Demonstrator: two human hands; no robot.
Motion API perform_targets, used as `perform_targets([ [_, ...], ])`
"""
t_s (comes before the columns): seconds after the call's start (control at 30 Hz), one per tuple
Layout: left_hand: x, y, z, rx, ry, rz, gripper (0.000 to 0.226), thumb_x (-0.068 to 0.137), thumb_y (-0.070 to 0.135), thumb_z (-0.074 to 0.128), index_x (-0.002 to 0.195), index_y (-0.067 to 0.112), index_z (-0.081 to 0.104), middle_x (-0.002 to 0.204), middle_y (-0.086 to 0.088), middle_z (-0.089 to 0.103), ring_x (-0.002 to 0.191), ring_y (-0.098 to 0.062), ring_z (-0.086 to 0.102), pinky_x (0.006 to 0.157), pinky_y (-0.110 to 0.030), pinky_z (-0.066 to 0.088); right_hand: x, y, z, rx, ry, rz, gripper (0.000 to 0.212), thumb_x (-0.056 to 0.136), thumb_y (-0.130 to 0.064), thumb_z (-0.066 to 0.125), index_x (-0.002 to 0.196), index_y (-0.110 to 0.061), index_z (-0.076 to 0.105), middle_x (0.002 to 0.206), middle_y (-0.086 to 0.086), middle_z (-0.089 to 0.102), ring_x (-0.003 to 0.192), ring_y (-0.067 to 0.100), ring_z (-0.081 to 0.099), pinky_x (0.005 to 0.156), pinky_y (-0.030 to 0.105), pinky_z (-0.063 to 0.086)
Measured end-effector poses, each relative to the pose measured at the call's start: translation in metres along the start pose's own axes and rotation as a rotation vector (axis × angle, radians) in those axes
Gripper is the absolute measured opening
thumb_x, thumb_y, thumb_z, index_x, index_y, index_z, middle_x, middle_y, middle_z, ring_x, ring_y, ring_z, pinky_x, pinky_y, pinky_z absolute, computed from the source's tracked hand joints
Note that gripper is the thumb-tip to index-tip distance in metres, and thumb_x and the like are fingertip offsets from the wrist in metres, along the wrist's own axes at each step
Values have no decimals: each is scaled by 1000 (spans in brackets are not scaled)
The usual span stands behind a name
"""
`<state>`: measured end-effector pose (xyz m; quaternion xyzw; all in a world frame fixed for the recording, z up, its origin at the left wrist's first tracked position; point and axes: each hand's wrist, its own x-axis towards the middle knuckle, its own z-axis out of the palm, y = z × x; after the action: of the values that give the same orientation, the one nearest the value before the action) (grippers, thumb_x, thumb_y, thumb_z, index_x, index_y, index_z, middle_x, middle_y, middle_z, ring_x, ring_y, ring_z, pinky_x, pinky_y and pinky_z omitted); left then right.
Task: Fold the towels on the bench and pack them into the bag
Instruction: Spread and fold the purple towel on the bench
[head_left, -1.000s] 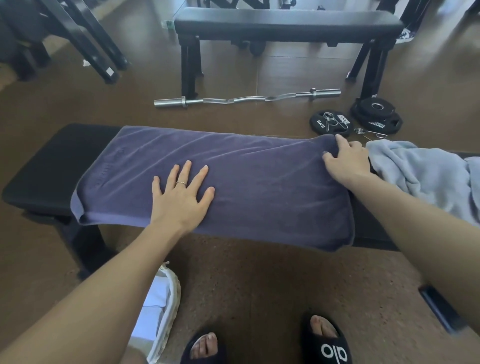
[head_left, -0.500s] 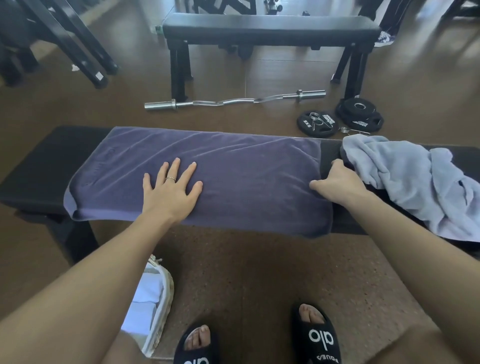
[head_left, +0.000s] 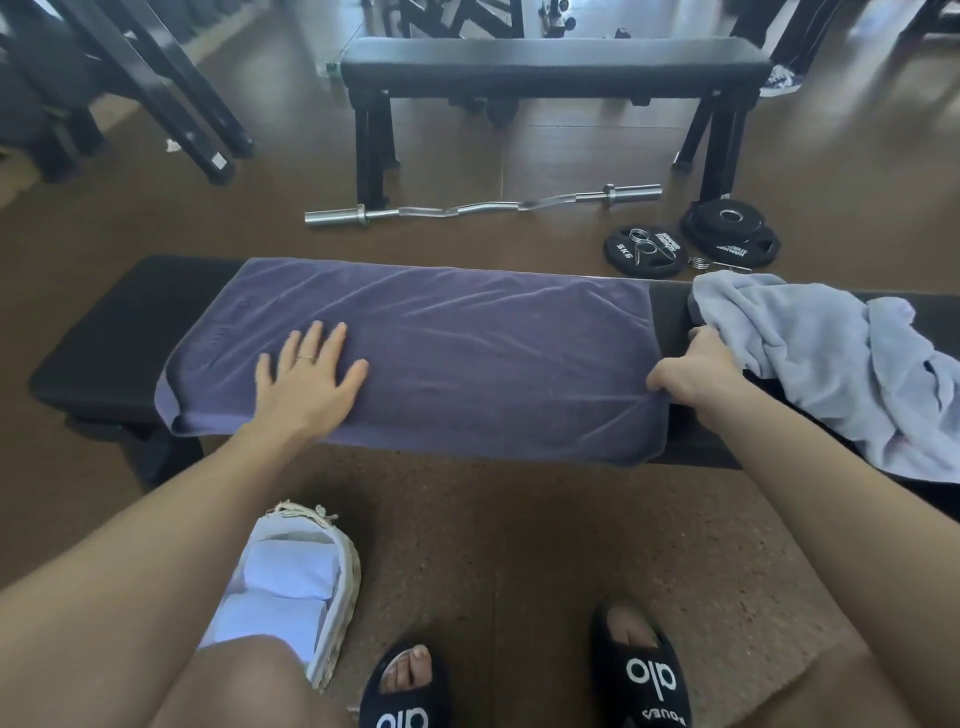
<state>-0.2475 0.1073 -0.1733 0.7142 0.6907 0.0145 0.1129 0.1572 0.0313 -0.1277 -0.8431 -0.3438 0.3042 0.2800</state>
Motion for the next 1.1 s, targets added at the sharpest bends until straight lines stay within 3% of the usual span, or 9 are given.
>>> perform_targets([
  [0.1, -7, -46, -7, 2, 12, -137, 61, 103, 63, 21, 160, 45, 12, 172, 6, 3, 158, -22, -1, 124, -55, -1, 1, 3, -1, -69, 33, -39, 87, 78, -1, 66, 154, -3, 23, 132, 17, 50, 103, 29, 50, 70, 33, 45],
  [0.23, -17, -99, -20, 0, 26, -291, 61, 103, 63, 21, 160, 44, 14, 172, 4, 3, 157, -26, 1, 125, -55, 3, -19, -5, 9, -438, 117, -257, 75, 79, -6, 61, 147, -6, 29, 138, 26, 42, 124, 44, 43, 91, 44, 43],
  [0.3, -20, -109, -25, -34, 27, -349, 61, 104, 60, 23, 161, 41, 16, 172, 3, 3, 157, -27, 0, 124, -58, 6, -28, -7, 20, -626, 162, -464, 72, 80, -13, 61, 146, -11, 33, 134, 24, 45, 121, 45, 44, 94, 47, 42],
  [0.43, -17, -95, -30, -48, 55, -377, 60, 103, 52, 31, 160, 36, 21, 171, -4, 5, 157, -29, 0, 121, -62, 8, -32, -15, 40, -644, -103, -728, 58, 99, -41, 50, 154, -30, 33, 155, 7, 38, 145, 33, 27, 118, 48, 28],
  [0.53, -15, -56, -25, -25, 94, -231, 62, 103, 51, 36, 161, 35, 20, 171, -7, 7, 157, -29, 1, 122, -61, 5, -30, -12, 50, -694, -295, -688, 53, 105, -53, 28, 156, -42, 22, 168, -2, 14, 154, 26, 6, 125, 46, 9],
  [0.67, -29, 24, -4, -13, -12, 105, 64, 103, 59, 31, 161, 44, 8, 172, 1, 0, 157, -26, -5, 123, -59, -1, -18, 5, 41, -842, -242, -615, 59, 101, -64, 19, 156, -49, 6, 169, -4, -3, 155, 25, -3, 124, 48, 3],
  [0.77, -37, 59, 14, 43, -104, 205, 67, 99, 70, 15, 159, 47, -5, 170, 2, -15, 156, -26, -16, 123, -59, -12, -12, 8, 29, -814, -208, -478, 64, 99, -68, 23, 157, -48, 6, 169, -1, -3, 155, 27, -3, 124, 51, 5],
  [0.93, -43, 58, 15, 94, -118, 189, 82, 85, 79, 3, 159, 45, -11, 170, 2, -19, 156, -27, -17, 123, -59, -10, -22, 4, 19, -663, -121, -327, 74, 95, -62, 47, 158, -34, 20, 161, 19, 18, 148, 40, 16, 117, 49, 24],
  [1.1, -64, 89, 14, 91, -69, 373, 84, 93, 77, 34, 160, 39, 1, 170, -2, -4, 157, -28, -6, 125, -57, -3, -27, -10, 16, -206, -106, -231, 74, 82, -26, 69, 148, -33, 40, 139, 14, 42, 126, 36, 46, 102, 42, 45],
])
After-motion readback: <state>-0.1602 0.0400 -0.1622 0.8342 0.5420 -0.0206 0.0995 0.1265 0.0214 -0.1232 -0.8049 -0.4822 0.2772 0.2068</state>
